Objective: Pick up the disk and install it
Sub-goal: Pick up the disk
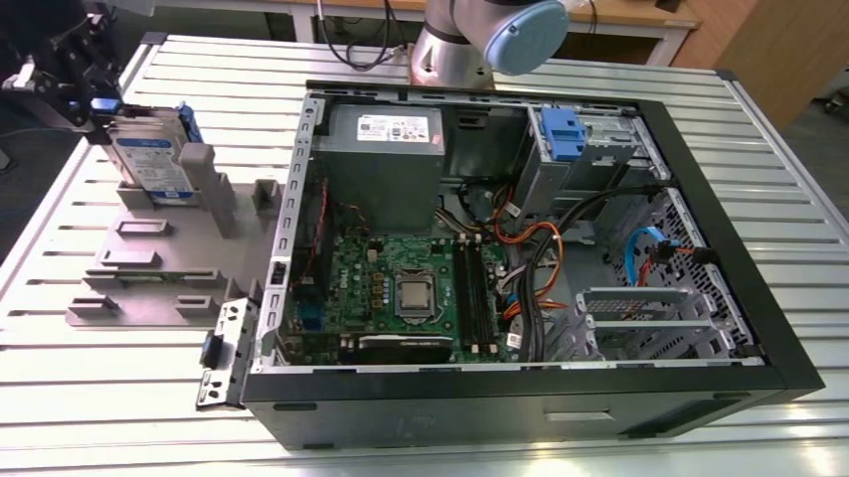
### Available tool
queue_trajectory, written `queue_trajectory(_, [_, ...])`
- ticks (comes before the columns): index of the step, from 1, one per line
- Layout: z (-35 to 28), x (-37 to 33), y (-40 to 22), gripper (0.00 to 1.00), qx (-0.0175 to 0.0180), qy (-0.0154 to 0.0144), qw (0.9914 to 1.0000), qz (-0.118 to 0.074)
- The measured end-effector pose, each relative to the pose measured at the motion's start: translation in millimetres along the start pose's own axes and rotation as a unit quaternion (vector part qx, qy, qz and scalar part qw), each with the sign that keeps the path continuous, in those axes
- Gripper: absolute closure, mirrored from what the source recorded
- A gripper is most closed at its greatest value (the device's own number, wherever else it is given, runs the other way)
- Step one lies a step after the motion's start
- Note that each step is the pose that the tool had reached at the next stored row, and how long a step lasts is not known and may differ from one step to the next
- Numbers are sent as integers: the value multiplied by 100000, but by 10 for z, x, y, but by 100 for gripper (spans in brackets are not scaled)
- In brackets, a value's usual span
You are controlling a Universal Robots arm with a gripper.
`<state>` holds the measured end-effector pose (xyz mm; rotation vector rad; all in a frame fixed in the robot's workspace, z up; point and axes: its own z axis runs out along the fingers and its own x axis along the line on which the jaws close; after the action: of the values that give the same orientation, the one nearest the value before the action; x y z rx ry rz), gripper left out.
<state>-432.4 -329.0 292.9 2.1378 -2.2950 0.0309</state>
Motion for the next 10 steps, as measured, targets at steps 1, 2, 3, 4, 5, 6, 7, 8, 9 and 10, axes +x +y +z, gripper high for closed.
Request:
queue_trajectory(1, [1,1,0,45,0,-1,100000,0])
queue_trajectory(2, [1,2,0,45,2,-1,100000,-4])
queue_trajectory(3, [2,3,0,52,0,1,100000,-6])
queue_trajectory(4, [2,3,0,52,0,0,100000,-5])
queue_trajectory(5, [2,4,0,52,-5,2,100000,-3])
queue_trajectory(6, [4,7,0,52,3,4,100000,-10])
queue_trajectory(7, [6,11,-1,52,7,21,100000,-15])
queue_trajectory(8, [7,14,-1,52,4,59,100000,-5])
queue_trajectory(9, [7,16,-1,52,2,107,100000,25])
queue_trajectory(10, [8,17,-1,52,0,120,100000,104])
